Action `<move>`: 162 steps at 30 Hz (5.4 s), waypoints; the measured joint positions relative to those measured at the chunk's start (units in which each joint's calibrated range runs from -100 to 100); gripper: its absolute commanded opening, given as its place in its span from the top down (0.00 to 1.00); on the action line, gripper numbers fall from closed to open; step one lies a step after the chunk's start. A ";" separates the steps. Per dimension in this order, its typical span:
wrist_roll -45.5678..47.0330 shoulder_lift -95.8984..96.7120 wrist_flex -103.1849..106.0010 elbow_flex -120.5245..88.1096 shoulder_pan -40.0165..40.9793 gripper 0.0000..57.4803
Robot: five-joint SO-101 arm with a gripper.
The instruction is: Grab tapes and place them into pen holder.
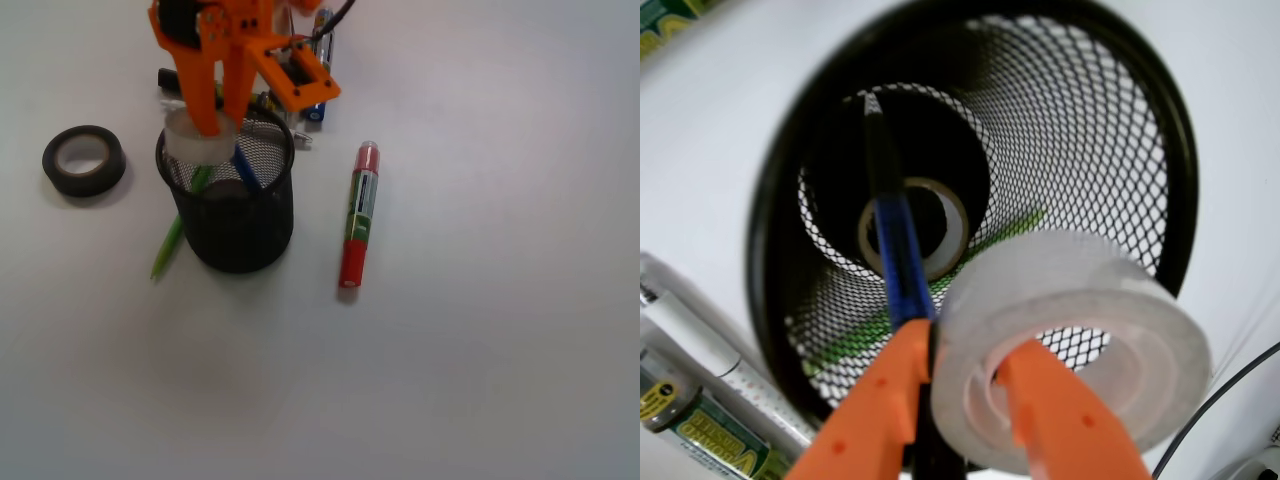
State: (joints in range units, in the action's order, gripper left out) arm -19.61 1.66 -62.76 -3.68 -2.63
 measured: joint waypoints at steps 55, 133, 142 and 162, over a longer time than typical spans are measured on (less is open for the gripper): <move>9.38 30.84 -20.39 23.90 -27.16 0.45; 9.72 24.83 -19.44 79.87 -1.85 0.99; 8.01 29.88 -29.55 79.87 -3.48 0.99; 2.34 38.76 -34.73 79.87 -2.29 0.91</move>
State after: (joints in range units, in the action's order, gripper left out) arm -17.26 40.42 -97.49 76.19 -4.92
